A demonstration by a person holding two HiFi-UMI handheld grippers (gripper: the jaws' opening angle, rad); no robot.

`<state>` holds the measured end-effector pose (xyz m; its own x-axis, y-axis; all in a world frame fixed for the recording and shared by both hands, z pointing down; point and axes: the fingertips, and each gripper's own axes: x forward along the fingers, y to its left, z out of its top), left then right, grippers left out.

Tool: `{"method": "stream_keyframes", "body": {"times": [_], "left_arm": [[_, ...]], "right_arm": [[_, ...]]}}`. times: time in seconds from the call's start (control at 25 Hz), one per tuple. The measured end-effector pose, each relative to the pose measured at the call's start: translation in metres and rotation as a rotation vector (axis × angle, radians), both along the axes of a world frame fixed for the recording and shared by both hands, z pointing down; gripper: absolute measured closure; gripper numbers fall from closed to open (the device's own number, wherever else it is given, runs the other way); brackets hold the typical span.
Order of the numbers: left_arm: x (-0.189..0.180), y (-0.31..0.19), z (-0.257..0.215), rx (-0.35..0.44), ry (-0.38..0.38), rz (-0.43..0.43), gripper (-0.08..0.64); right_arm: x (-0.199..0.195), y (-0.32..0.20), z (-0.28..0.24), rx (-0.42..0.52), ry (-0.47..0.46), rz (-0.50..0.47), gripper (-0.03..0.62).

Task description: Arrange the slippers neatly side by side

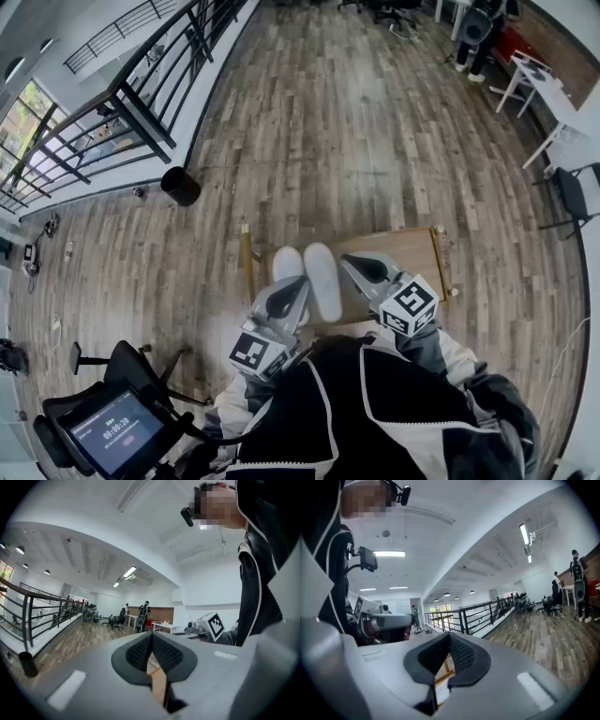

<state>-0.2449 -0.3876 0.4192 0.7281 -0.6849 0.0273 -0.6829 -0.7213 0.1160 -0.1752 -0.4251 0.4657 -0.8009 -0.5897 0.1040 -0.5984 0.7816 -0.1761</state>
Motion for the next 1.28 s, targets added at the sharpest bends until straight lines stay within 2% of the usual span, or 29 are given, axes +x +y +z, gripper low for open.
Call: {"method": "stream_keyframes", "body": {"times": [0.2, 0.44, 0.68, 0.96, 1.28], "left_arm": [[0.021, -0.005, -0.006, 0.005, 0.016, 0.011, 0.541], [0.039, 0.004, 0.007, -0.030, 0.048, 0.006, 0.541], [0.052, 0.004, -0.013, -0.027, 0.056, 0.008, 0.541], [0.075, 0.008, 0.011, -0.024, 0.070, -0.011, 0.541], [0.092, 0.018, 0.011, -0.011, 0.068, -0.013, 0.541]], "right_arm": [[0.039, 0.023, -0.032, 0.080, 0.008, 0.034, 0.588], [0.081, 0.036, -0.014, 0.055, 0.007, 0.091, 0.589], [0.088, 0.035, -0.037, 0.093, 0.041, 0.077, 0.591], [0.109, 0.038, -0.012, 0.105, 0.061, 0.051, 0.591], [0.122, 0.046, -0.010, 0.117, 0.085, 0.034, 0.591]]}}
